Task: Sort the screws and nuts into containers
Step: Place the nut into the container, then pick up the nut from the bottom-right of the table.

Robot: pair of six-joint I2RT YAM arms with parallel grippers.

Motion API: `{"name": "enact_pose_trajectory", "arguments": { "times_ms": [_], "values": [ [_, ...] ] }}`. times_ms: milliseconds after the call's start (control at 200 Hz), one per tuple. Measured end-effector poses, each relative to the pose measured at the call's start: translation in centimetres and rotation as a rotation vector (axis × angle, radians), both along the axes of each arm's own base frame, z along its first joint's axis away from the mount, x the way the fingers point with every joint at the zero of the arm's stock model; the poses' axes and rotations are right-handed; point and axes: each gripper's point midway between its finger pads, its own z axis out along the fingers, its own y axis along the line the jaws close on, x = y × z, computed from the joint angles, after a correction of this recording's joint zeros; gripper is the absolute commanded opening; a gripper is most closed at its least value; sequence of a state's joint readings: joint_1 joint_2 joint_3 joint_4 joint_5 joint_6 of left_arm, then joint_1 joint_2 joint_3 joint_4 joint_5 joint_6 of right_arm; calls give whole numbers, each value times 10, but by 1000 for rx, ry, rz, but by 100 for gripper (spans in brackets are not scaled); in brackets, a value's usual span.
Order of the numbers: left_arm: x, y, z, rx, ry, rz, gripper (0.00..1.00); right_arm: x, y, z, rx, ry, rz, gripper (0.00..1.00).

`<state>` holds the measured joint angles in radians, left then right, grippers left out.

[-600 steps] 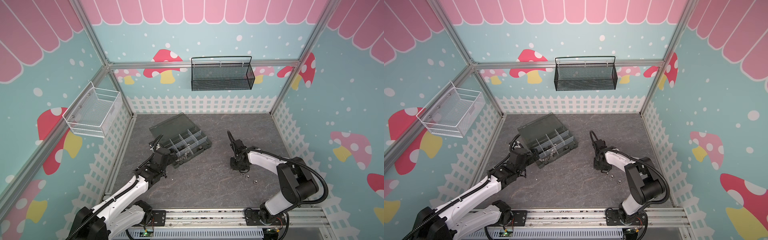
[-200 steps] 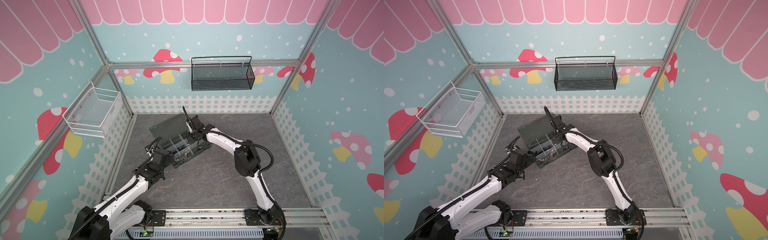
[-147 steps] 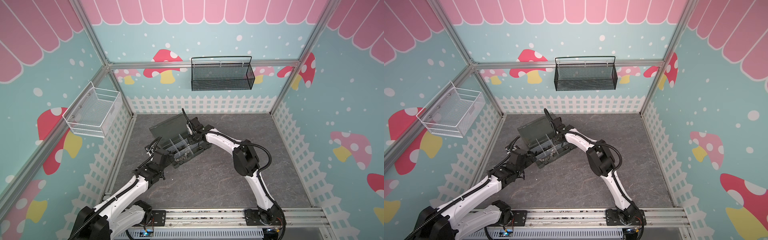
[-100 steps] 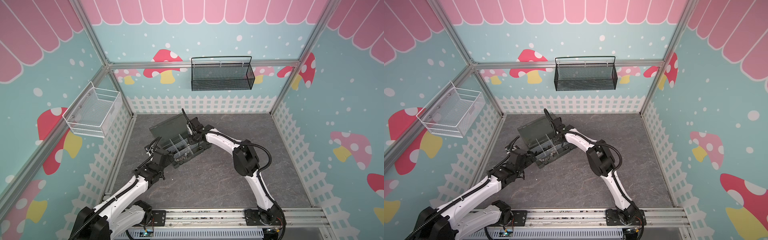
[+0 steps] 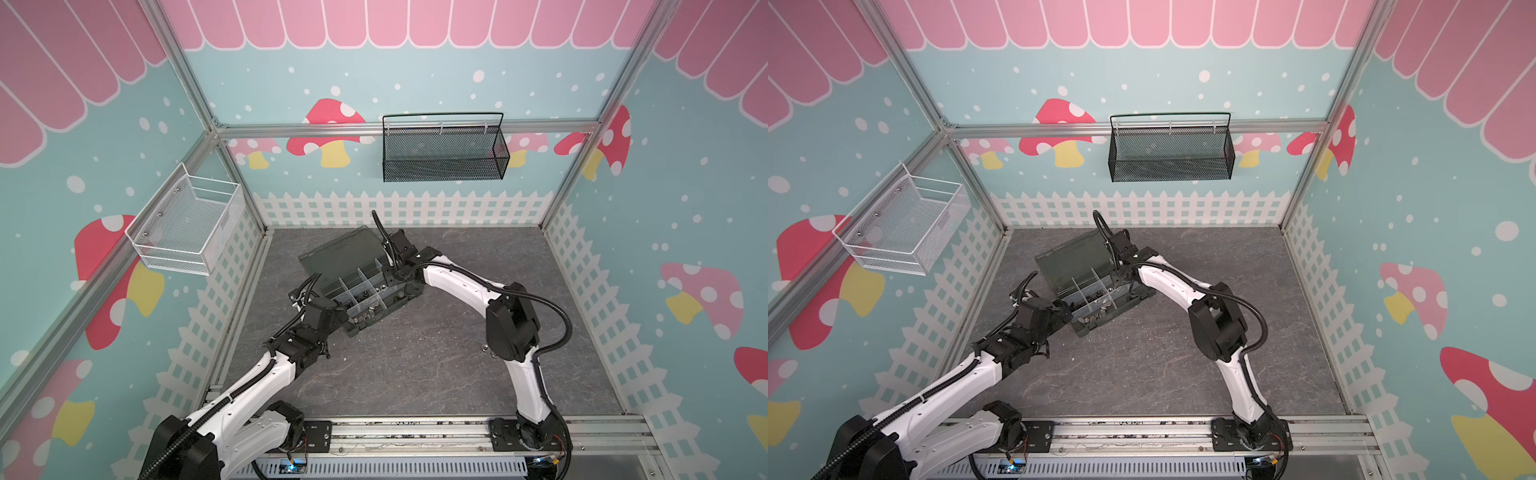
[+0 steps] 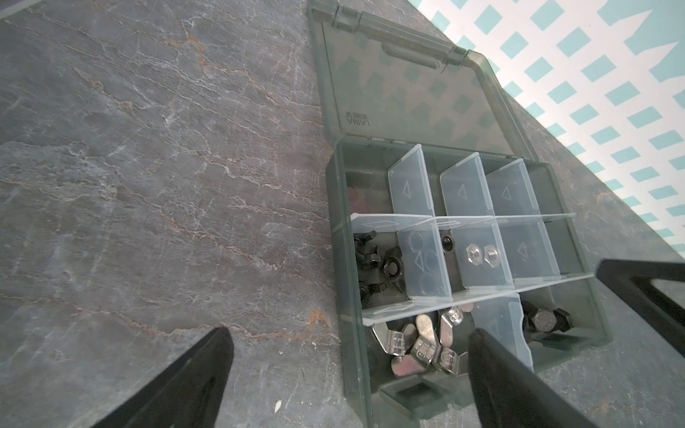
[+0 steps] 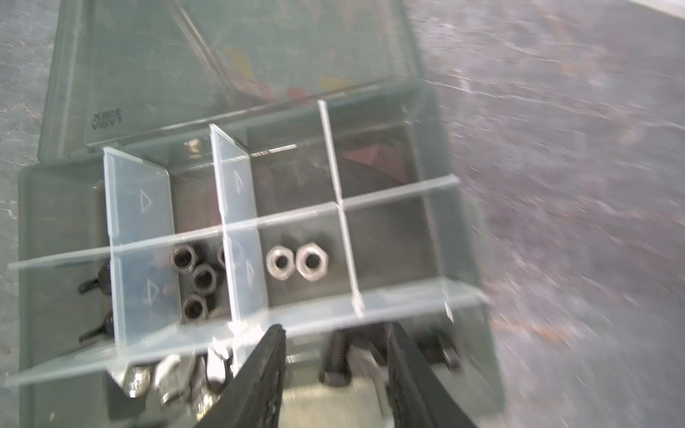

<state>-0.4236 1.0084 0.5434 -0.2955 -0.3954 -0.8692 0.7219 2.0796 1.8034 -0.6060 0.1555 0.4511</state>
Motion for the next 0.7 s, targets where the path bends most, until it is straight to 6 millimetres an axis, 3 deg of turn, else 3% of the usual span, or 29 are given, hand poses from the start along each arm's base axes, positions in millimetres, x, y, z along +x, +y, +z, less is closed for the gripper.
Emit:
{"name": "enact_pose_trajectory", "arguments": {
  "times_ms": [180, 520, 700],
  "values": [
    [4, 1, -3, -8, 5, -3, 100, -47, -62, 8, -10, 12, -123, 50],
    [10, 2, -7, -21, 13, -9, 100, -141, -214, -39, 29, 198, -486, 51],
    [11, 0, -10, -28, 25, -29, 100, -172, -264, -46, 82, 247, -664, 55]
  ]
}}
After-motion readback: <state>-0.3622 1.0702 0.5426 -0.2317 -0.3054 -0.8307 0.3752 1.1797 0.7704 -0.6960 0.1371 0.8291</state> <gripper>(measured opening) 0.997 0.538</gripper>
